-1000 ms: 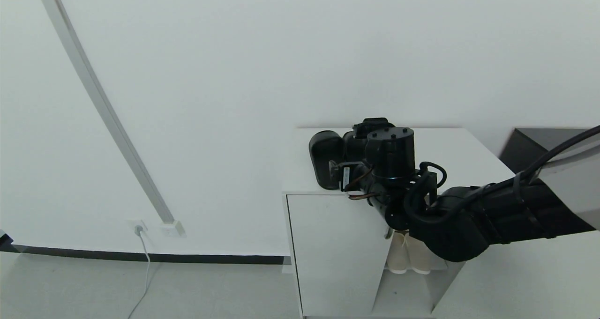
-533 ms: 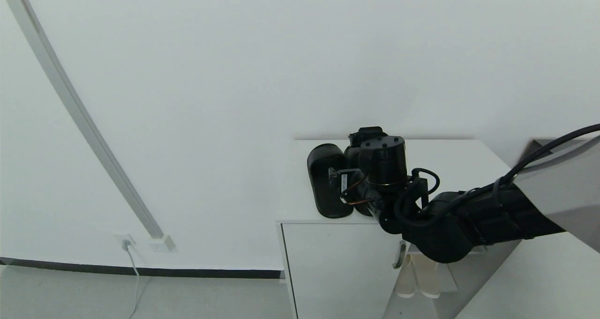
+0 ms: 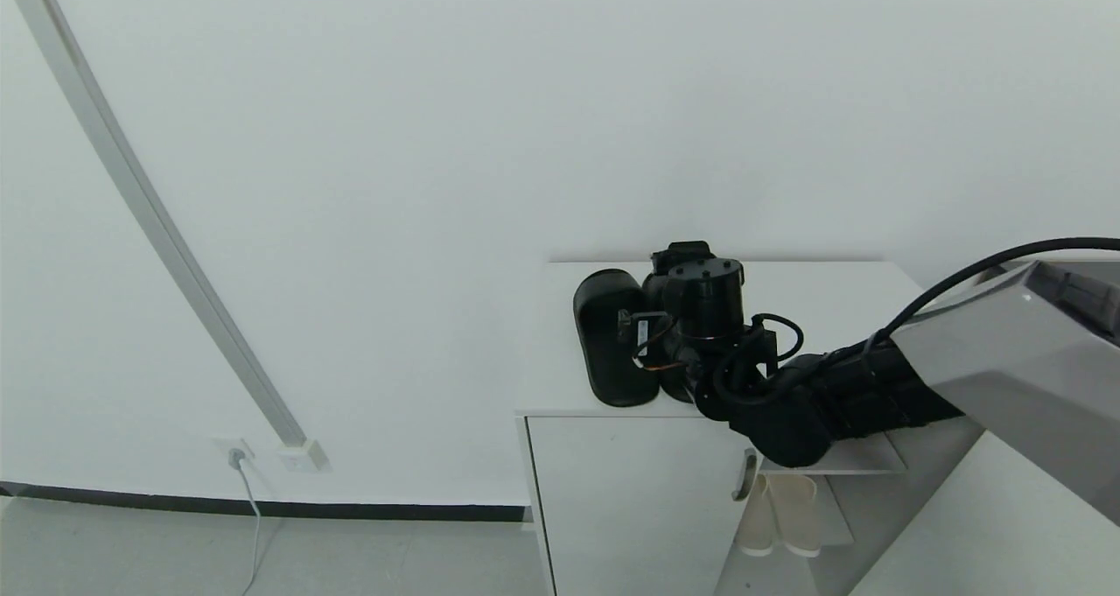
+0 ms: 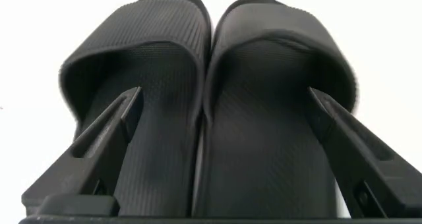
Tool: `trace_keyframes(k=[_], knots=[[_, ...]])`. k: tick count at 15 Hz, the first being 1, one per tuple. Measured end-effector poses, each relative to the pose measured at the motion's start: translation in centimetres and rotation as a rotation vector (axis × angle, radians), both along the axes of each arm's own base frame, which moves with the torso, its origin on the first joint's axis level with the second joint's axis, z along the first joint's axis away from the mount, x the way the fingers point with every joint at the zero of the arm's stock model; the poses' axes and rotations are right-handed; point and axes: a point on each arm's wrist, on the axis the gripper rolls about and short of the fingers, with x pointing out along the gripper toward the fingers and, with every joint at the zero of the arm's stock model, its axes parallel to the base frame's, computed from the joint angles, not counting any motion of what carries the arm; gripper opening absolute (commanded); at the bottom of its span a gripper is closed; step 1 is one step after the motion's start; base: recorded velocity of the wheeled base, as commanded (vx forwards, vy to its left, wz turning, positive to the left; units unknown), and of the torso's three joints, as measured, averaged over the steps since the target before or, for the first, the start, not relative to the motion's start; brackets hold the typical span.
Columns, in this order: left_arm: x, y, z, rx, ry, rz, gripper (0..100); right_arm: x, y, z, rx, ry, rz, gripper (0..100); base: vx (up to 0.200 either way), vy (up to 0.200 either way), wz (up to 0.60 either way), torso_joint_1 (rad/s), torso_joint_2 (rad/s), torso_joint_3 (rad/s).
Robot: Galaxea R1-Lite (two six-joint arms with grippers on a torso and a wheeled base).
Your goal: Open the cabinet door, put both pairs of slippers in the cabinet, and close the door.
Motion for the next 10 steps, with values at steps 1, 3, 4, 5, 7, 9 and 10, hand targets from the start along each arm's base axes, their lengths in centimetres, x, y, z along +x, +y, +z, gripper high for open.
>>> trace_keyframes(k=[1, 3, 4, 5, 7, 9, 10], knots=[[0.0, 0.0, 0.0, 0.0, 0.0, 0.0, 0, 0.6, 0.2, -0.2, 0.004, -0.005, -0.006, 100, 0.0, 0.0, 0.0, 0.0, 0.0, 0.0], [0.0, 0.0, 0.0, 0.0, 0.0, -0.001, 0, 1.7, 0.5, -0.3, 0.005, -0.015, -0.014, 100, 0.0, 0.0, 0.0, 0.0, 0.0, 0.0], [0.0, 0.0, 0.0, 0.0, 0.0, -0.001, 0, 2.3, 0.7, -0.3, -0.003, -0.013, -0.016, 100, 0.0, 0.0, 0.0, 0.0, 0.0, 0.0], [0.0, 0.0, 0.0, 0.0, 0.0, -0.001, 0, 2.7, 0.9, -0.4, -0.01, -0.011, -0.018, 100, 0.0, 0.0, 0.0, 0.0, 0.0, 0.0], [0.0, 0.0, 0.0, 0.0, 0.0, -0.001, 0, 3.6, 1.1, 0.0, -0.013, -0.011, -0.026, 100, 0.0, 0.0, 0.0, 0.0, 0.0, 0.0], [0.0, 0.0, 0.0, 0.0, 0.0, -0.001, 0, 4.2, 1.6, -0.2, -0.017, -0.008, -0.026, 100, 0.0, 0.0, 0.0, 0.0, 0.0, 0.0], [0.0, 0.0, 0.0, 0.0, 0.0, -0.001, 0, 4.6, 1.6, -0.3, -0.013, -0.011, -0.03, 100, 0.0, 0.0, 0.0, 0.0, 0.0, 0.0]])
